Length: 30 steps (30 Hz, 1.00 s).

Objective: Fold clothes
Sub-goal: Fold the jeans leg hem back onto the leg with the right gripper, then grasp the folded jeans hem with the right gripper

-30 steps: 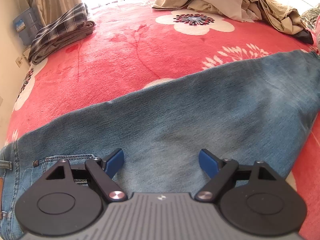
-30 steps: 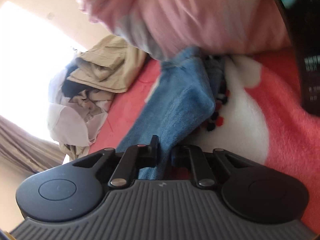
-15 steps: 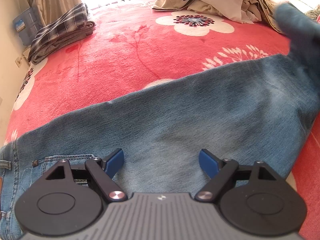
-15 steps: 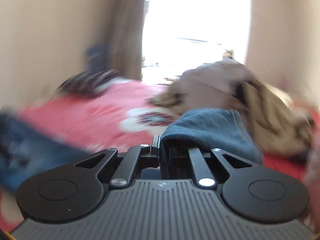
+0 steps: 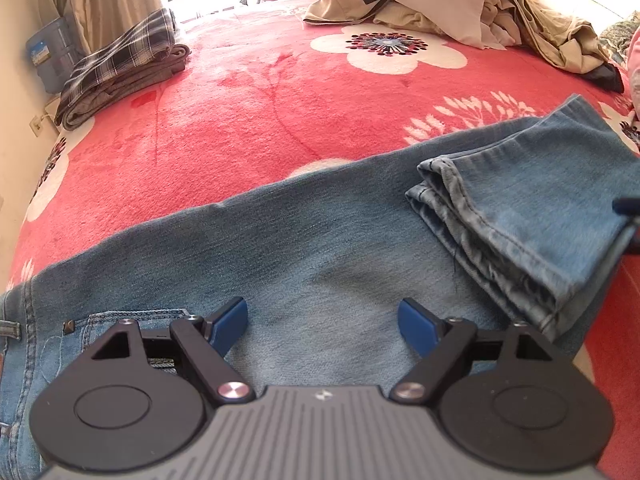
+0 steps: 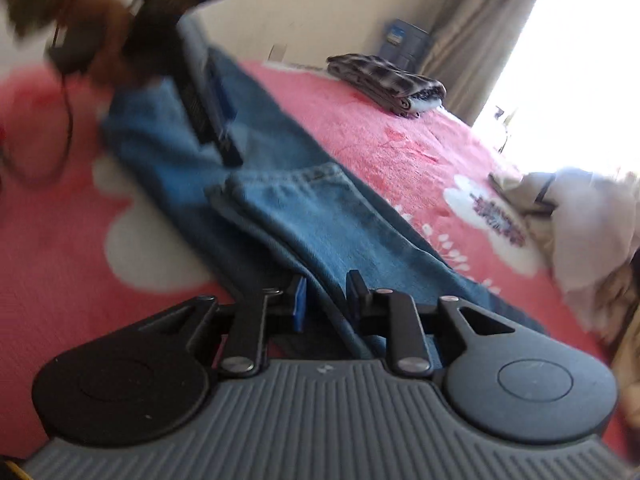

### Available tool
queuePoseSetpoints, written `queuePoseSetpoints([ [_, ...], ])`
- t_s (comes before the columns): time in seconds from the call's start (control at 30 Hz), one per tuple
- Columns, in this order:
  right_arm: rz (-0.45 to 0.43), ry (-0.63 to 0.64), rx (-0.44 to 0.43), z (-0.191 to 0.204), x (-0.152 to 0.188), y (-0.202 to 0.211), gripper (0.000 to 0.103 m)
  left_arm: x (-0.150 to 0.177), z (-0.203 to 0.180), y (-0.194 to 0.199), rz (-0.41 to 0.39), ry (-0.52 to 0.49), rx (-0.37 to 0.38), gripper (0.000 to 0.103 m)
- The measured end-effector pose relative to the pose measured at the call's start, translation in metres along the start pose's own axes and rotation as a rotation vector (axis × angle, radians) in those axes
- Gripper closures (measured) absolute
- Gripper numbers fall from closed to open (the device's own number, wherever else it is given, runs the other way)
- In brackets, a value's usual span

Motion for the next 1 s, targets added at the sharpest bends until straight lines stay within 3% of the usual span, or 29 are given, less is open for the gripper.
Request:
queuePoseSetpoints([
  [0.1, -0.046, -0.132, -0.084, -0.003, -0.011, 0.008, 0.081, 0.0, 0.0, 0.0, -0.002, 0.001, 0.0, 0.019],
  [0.17, -0.076, -0.124, -0.115, 0.007, -0.017, 0.01, 0.078, 0.0, 0.0, 0.001, -0.004, 0.003, 0.0, 0.019],
  [0.37, -0.032, 0.117, -0.114, 0.048, -0.018, -0.02, 0.077, 0.0, -0.001, 0.001, -0.008, 0.0, 0.0, 0.019],
  [0.5, -0.005, 0.203, -0.123, 0.061, -0.017, -0.04, 0.076, 0.0, 0.0, 0.001, -0.008, -0.001, 0.001, 0.019],
  [0.57, 0.001, 0.227, -0.126, 0.064, -0.018, -0.049, 0.079, 0.0, 0.0, 0.002, -0.009, -0.001, 0.001, 0.019],
  [0.67, -0.026, 0.155, -0.128, 0.059, -0.025, -0.05, 0.1, 0.0, 0.0, 0.002, -0.011, 0.0, 0.002, 0.019],
  [0.87, -0.059, 0.088, -0.139, 0.058, -0.029, -0.044, 0.101, 0.001, 0.0, 0.001, -0.011, -0.004, 0.003, 0.019],
  [1.0, -0.015, 0.118, -0.155, 0.067, -0.014, -0.054, 0.098, 0.0, 0.0, 0.001, -0.011, -0.01, 0.002, 0.018],
])
Point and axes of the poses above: each gripper's, at about its wrist camera, not at the fingertips, and y roughly against the way its jaws point, z to its left, x to its underside, the point moved 3 cm from there along -y, roughly the way its jaws point, and after that the axes turned 7 degrees about -z, right-handed, at the moved point
